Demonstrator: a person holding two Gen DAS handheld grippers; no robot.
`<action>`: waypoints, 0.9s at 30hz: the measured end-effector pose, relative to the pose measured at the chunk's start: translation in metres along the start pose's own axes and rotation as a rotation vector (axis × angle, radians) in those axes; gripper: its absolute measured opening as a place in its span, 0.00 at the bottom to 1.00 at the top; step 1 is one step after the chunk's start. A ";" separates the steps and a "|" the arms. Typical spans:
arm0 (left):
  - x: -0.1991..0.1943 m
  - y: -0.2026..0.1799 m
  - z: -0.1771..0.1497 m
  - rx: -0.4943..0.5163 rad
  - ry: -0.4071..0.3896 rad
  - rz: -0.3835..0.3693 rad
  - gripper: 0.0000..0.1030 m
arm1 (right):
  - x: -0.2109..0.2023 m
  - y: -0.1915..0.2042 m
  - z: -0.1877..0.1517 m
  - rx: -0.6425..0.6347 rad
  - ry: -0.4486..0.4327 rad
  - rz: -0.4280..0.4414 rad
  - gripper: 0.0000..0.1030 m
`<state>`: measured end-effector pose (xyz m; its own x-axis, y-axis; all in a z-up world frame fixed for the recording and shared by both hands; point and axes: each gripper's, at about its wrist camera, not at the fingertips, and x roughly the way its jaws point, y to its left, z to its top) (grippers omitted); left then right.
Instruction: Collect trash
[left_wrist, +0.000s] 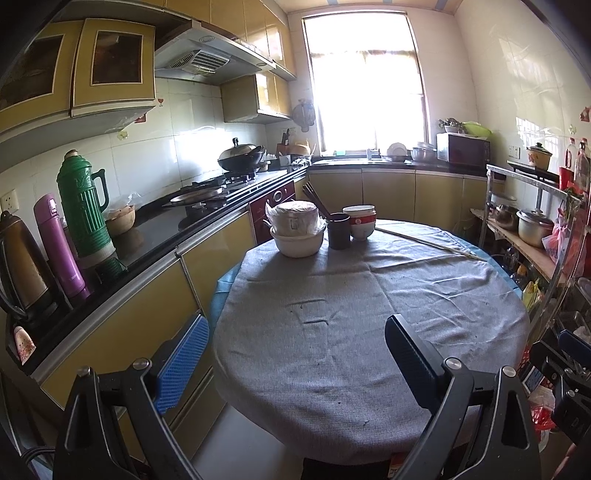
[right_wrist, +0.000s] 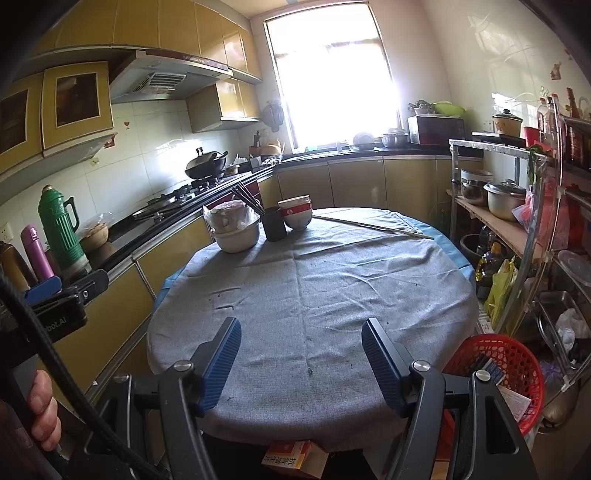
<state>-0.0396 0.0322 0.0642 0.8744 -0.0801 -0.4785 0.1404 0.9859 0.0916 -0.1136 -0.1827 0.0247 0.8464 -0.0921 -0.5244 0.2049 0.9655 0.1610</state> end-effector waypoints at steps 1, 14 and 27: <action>0.000 0.000 0.000 0.000 0.001 0.000 0.94 | 0.000 0.000 0.000 0.000 0.000 0.000 0.69; 0.001 0.000 0.000 0.000 0.007 -0.002 0.94 | 0.002 -0.001 -0.001 -0.001 0.003 0.000 0.69; 0.016 0.002 -0.003 0.005 0.036 0.023 0.94 | 0.021 0.000 0.006 -0.012 0.021 0.004 0.69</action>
<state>-0.0271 0.0336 0.0539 0.8602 -0.0519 -0.5074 0.1227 0.9867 0.1071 -0.0929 -0.1861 0.0182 0.8365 -0.0835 -0.5416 0.1956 0.9687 0.1528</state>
